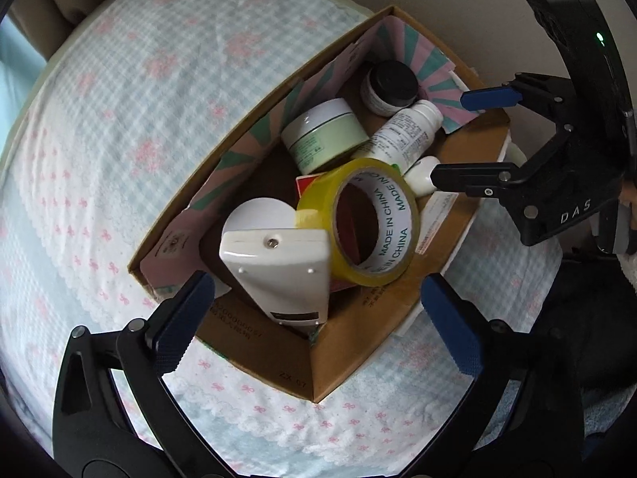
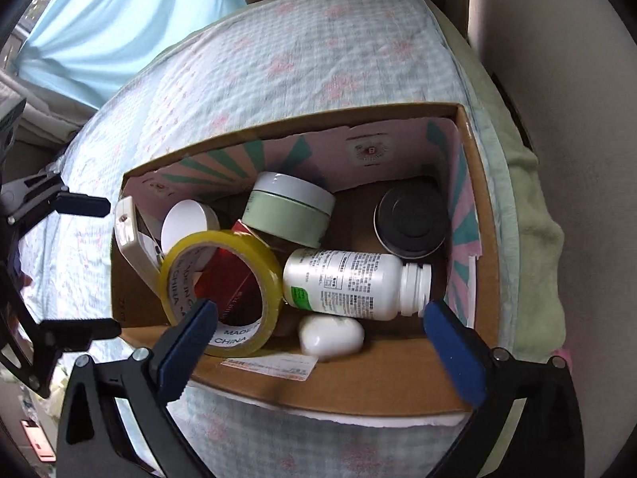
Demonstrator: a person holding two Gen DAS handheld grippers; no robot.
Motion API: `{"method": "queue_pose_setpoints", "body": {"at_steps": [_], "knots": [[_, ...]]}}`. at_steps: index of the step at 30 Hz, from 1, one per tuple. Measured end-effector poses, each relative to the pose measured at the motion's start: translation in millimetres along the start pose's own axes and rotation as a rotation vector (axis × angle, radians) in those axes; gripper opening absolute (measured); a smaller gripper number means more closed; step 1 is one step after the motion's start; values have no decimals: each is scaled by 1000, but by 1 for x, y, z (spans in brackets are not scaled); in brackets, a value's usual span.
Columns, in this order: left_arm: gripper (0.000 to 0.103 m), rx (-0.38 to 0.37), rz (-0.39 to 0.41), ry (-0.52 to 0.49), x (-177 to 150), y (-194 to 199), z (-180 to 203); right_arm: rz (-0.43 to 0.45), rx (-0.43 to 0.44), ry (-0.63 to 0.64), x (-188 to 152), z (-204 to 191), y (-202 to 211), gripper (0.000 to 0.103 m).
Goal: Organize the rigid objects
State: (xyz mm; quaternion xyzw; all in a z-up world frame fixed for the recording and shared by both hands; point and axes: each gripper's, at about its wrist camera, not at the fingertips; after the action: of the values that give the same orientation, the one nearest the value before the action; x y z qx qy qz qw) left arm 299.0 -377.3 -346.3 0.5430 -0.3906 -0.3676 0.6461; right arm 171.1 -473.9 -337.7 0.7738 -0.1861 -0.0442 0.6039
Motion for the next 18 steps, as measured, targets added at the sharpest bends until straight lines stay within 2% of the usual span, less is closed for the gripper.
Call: {"method": "queue_pose_setpoints", "body": {"at_steps": [10,18], "knots": [[103,10,16,-15,5,8,12,3,-20,-24,-4,4,8,103],[103,26,57,13,-16,39,20,32,-32,-8,-11,-10,34,103]]}}
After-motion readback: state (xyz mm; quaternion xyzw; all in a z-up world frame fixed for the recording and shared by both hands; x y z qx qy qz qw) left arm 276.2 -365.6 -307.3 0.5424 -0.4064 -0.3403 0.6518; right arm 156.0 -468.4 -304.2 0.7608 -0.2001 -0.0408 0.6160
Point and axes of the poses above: each gripper's, at about its wrist camera, not at the fingertips, and y roughly against the way its jaws point, z to its right, x to its top, and after that the axes turned 9 degrees about -y, right-handed
